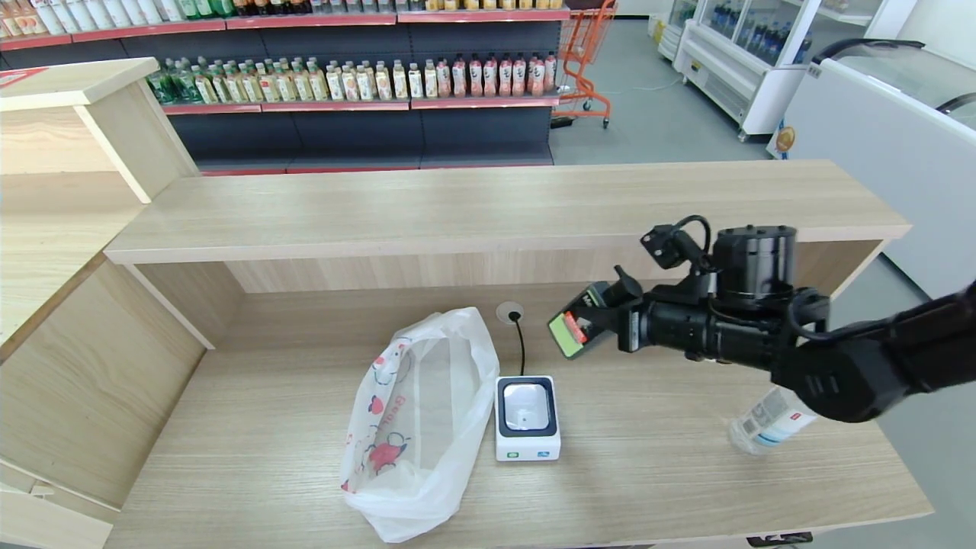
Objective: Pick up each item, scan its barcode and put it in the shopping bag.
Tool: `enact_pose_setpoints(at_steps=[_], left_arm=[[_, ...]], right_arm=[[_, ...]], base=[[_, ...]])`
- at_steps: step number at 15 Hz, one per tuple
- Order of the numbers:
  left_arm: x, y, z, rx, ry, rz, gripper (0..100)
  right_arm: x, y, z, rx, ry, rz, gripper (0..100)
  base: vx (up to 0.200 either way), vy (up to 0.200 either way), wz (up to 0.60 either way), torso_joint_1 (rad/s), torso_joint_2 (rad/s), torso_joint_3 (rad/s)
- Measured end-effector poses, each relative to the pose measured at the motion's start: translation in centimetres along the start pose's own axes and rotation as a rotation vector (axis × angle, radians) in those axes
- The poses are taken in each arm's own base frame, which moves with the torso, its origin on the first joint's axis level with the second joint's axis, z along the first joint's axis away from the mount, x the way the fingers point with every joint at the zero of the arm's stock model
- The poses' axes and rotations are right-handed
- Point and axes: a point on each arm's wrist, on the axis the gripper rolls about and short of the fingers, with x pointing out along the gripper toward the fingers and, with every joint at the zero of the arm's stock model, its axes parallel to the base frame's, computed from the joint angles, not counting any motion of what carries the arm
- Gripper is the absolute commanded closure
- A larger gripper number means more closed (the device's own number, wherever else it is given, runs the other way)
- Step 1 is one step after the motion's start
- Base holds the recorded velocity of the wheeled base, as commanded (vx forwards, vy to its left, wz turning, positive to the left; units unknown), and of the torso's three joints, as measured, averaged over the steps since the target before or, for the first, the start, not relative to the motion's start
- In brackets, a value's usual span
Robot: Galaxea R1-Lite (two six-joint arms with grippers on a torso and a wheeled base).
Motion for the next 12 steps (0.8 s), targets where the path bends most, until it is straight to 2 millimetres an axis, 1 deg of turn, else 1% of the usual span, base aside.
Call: enact_pose_setpoints(at_steps=[2,4,6,9,12], left_arm=[[0.0,0.0,0.0,0.000,0.000,0.000,0],[0.0,0.0,0.0,0.000,0.000,0.000,0],[0.0,0.0,0.0,0.000,0.000,0.000,0],[0.0,0.0,0.0,0.000,0.000,0.000,0],[0.0,0.0,0.0,0.000,0.000,0.000,0]], right_arm=[[-3.3,0.3,-0.2,-0.022,0.002,-0.045,100],[-5.3,0.7,-0.6,-0.022,0.005,-0.061,100],[-6.3,0.9,-0.3,-0.022,-0.022,-0.065,100],[-7.2,1.2,0.1,-0.027,-0.045,-0.065,100],[-8.1,1.5,-0.5,-0.013,-0.030,-0.064,100]], base=[[0.000,0.000,0.00,0.000,0.00,0.000],[0.000,0.000,0.00,0.000,0.00,0.000],[0.000,0.000,0.00,0.000,0.00,0.000],[0.000,0.000,0.00,0.000,0.00,0.000],[0.000,0.000,0.00,0.000,0.00,0.000]])
